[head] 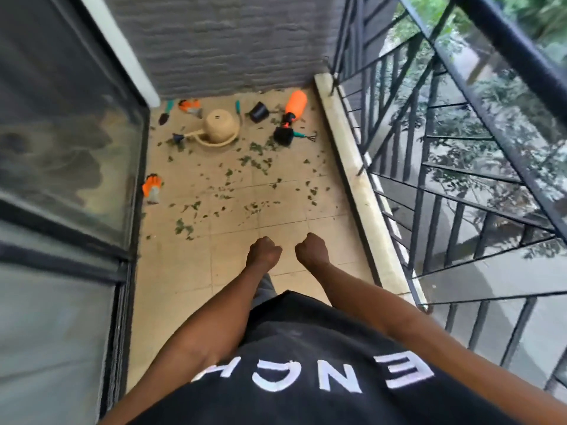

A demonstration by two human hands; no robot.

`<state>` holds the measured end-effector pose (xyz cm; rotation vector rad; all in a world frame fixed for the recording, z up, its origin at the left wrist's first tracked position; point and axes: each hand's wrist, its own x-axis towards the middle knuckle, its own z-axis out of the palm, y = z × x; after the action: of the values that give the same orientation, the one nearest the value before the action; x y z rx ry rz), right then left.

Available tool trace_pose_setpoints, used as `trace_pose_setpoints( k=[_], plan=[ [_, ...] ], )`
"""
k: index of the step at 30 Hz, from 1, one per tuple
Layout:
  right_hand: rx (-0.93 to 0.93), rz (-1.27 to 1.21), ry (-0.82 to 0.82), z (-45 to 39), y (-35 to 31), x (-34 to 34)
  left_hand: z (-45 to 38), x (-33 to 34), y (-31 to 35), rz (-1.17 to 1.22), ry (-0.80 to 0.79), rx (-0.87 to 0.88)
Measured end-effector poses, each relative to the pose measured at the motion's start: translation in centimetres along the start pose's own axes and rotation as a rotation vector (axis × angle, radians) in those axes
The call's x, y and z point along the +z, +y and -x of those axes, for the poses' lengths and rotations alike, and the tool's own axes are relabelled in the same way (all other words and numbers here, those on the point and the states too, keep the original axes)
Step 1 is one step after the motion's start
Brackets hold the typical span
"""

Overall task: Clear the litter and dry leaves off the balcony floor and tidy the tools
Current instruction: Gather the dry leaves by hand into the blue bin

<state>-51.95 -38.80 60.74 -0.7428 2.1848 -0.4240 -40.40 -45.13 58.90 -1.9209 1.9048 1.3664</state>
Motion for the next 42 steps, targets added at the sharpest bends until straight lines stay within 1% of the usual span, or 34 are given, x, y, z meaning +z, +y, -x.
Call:
trace_pose_setpoints(
  k=[4,6,11,14,21,23,27,31,33,36,40,42],
  plan=[
    [0.057,-0.048,0.079,-5.8,-1.9,-2.2,-6.1,-1.5,4.0,-0.056,-0.055,0.072],
    [0.098,-0.075,0.110,-9.0,-4.0,-3.3,-9.5,-3.3,6.2,-0.102,-0.068,0.093],
    [0.163,-0.200,0.153,-15.9,-9.3,-5.6,-17.0,-7.0,11.3,-0.169,-0.072,0.117],
    [0.180,-0.229,0.165,-19.0,-10.8,-6.6,-20.4,-7.7,13.9,-0.205,-0.096,0.130],
    [0.297,-0.295,0.221,-27.3,-9.4,-10.8,-26.8,-6.0,21.1,-0.232,-0.144,0.132],
    [0.302,-0.274,0.214,-30.3,-8.5,-11.6,-29.0,-5.2,22.9,-0.170,-0.149,0.127],
    [0.313,-0.263,0.167,-36.8,-6.5,-12.2,-34.0,-2.7,26.0,-0.069,-0.105,0.091],
    [0.341,-0.279,0.136,-44.6,-3.1,-9.4,-41.6,2.1,27.3,-0.041,-0.121,0.028],
    [0.358,-0.277,0.132,-49.1,-0.9,-6.9,-46.3,5.2,26.6,-0.025,-0.132,-0.015],
    [0.403,-0.297,0.139,-56.6,3.0,-1.4,-54.6,11.4,23.5,-0.033,-0.136,-0.067],
    [0.534,-0.385,0.222,-66.6,10.0,7.7,-65.4,20.9,18.8,-0.044,-0.131,-0.095],
    [0.570,-0.399,0.247,-70.5,13.8,12.1,-69.4,24.8,17.0,0.001,-0.120,-0.099]
  ],
)
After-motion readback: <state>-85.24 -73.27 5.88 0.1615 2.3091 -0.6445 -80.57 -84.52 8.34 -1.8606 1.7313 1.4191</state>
